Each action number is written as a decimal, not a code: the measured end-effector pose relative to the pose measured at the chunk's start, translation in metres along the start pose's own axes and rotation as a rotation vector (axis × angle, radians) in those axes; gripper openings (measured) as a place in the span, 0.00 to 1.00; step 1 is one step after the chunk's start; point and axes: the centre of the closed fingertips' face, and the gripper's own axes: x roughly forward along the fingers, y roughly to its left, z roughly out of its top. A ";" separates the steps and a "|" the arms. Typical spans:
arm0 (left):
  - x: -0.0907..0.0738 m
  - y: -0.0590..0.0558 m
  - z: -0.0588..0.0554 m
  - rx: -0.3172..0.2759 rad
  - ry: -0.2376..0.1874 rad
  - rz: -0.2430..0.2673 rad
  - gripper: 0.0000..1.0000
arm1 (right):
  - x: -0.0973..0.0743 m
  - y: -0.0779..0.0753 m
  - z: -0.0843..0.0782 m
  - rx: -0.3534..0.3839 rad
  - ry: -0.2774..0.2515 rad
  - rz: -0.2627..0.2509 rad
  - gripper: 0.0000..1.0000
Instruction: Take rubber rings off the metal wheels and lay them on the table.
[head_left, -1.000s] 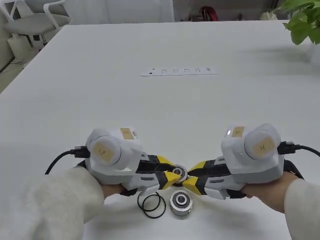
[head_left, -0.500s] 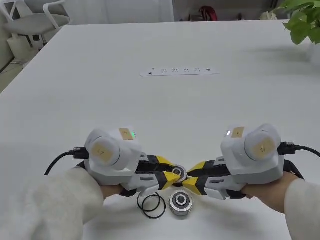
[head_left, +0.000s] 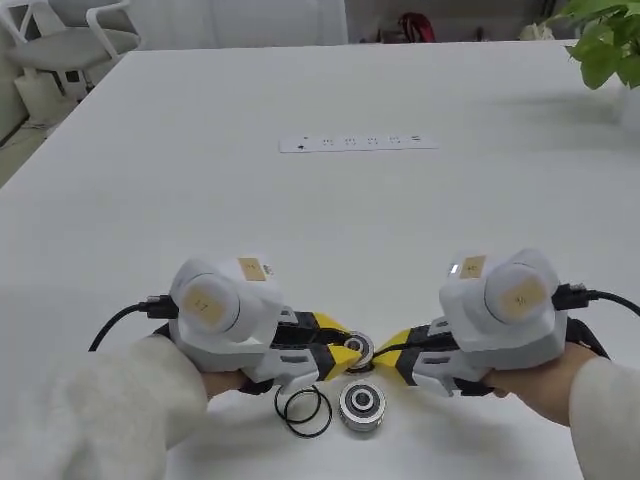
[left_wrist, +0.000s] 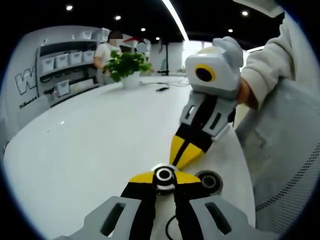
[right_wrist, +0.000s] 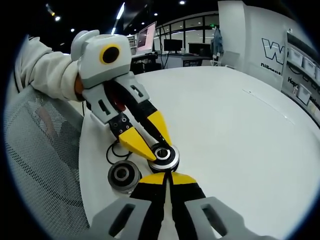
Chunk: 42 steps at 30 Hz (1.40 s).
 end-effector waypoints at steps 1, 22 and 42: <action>0.000 0.000 0.000 0.000 0.000 0.000 0.14 | 0.000 0.000 0.000 0.005 0.000 0.000 0.00; -0.001 0.000 0.000 0.009 -0.001 0.001 0.14 | -0.004 -0.009 0.003 0.256 -0.032 -0.004 0.00; -0.001 0.000 0.001 0.000 -0.016 0.004 0.14 | -0.007 -0.007 0.013 0.405 -0.088 0.018 0.00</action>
